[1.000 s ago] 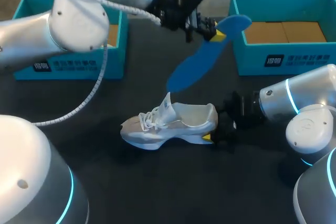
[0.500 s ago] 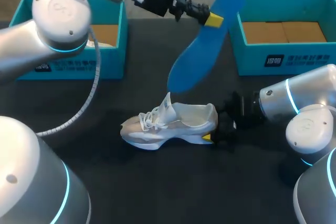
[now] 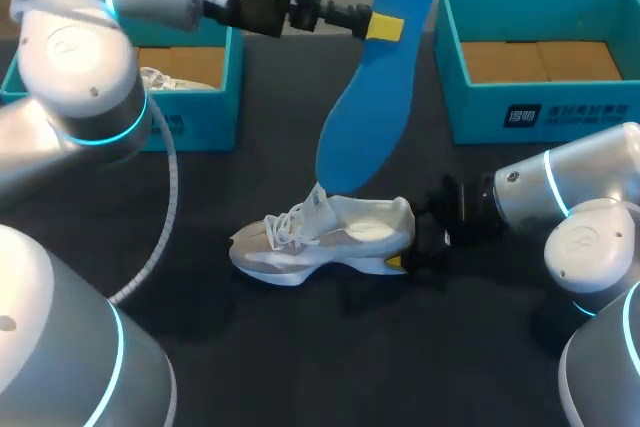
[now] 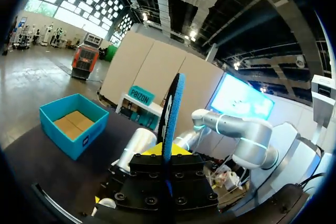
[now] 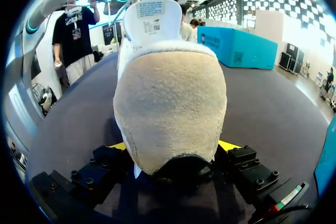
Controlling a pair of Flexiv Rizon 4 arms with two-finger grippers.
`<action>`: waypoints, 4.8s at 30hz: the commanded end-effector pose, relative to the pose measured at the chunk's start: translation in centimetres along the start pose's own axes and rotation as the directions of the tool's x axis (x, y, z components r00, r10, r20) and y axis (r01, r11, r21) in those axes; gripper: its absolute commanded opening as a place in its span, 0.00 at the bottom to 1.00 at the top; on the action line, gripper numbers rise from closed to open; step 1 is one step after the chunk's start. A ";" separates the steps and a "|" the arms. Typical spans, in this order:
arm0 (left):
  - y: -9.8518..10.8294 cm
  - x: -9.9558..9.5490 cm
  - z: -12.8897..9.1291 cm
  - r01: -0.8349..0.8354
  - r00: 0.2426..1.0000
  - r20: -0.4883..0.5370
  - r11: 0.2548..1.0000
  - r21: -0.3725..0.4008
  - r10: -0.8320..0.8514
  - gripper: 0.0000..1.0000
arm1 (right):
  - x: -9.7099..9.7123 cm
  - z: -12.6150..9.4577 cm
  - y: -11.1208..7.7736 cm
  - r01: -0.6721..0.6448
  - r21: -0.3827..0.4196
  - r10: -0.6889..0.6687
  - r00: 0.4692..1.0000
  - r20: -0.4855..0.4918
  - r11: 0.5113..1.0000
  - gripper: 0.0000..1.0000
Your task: Take the shoe out of the shoebox, open the shoe tongue, remove and reinsert the insole, then place the shoe into the shoebox
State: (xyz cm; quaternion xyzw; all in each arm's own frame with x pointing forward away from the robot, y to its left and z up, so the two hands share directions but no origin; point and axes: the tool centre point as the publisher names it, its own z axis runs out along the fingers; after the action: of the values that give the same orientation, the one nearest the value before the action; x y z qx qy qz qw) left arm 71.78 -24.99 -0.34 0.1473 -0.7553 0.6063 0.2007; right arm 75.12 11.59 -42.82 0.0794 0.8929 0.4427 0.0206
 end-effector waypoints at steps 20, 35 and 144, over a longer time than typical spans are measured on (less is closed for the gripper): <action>1.0 1.7 -1.7 0.043 0.999 -0.014 0.988 0.149 -0.042 0.00 | 0.2 0.4 -0.1 0.000 0.004 0.000 1.000 0.002 1.000 0.00; -0.1 4.1 -1.6 0.114 0.993 -0.053 0.960 0.256 -0.104 0.00 | 0.2 0.4 -0.1 0.000 0.004 0.000 1.000 0.002 1.000 0.00; -0.5 9.7 -0.6 0.214 0.972 -0.159 0.929 0.303 -0.172 0.00 | 0.3 -5.8 5.2 -0.115 0.470 0.076 0.992 0.102 0.875 1.00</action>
State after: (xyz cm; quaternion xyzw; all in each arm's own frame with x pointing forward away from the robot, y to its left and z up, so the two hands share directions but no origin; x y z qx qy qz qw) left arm 63.60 -24.14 5.03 0.2120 -0.6165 0.7041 0.2815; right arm 74.89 9.98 -36.12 0.1394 0.9393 0.3124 0.0275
